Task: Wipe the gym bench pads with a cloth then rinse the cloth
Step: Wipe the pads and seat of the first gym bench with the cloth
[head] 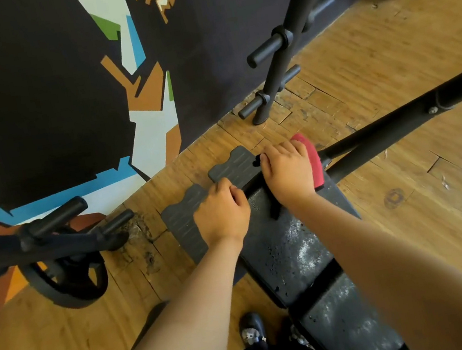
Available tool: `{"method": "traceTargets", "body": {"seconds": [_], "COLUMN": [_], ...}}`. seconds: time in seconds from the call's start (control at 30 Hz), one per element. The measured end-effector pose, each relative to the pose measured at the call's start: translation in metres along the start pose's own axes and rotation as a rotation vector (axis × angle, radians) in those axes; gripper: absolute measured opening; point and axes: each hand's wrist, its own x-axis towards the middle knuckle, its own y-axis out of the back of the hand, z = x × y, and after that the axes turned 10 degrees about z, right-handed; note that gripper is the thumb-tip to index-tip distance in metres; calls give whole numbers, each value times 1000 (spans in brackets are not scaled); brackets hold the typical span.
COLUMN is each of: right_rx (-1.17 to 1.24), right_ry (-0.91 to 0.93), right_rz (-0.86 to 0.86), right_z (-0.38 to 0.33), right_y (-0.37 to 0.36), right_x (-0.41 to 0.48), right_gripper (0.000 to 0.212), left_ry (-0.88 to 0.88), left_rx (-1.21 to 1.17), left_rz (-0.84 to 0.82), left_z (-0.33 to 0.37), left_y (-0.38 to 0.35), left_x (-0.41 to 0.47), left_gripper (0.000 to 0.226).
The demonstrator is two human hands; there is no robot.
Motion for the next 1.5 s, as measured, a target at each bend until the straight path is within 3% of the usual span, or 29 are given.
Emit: {"method": "traceTargets", "body": {"seconds": [0.13,0.27,0.53,0.73,0.87,1.07,1.2,1.37,1.5], "right_rx": [63,115,41,78,86,70,106,142,174], "right_ry": [50,197,59,132,239,2,38,142,-51], "right_rz": [15,-32,-5,9,-39,-88,-19,-83,-173], "right_z": [-33,-7,7,-6,24,24,17,35,40], "right_y": [-1,2,-1,-2,6,7,6,14,16], "right_x": [-24,-19,-3,-21,-5,2,-11,-5,10], "right_gripper": [34,36,32,33,37,31,32,39,32], "left_ry": [-4,-2,-4,-3,3,-2,8,3,3], "left_rx": [20,20,-11,24,9,3,12,22,28], "left_rz": [-18,-24,-13,0,-8,10,29,21,17], "left_z": [1,1,-1,0,1,-2,-1,-1,-1], "left_y": [0,0,-1,-1,-2,-3,-4,-4,-4], "left_x": [0,0,0,0,0,0,0,0,0], "left_gripper": [22,21,19,20,19,18,18,18,18]}}
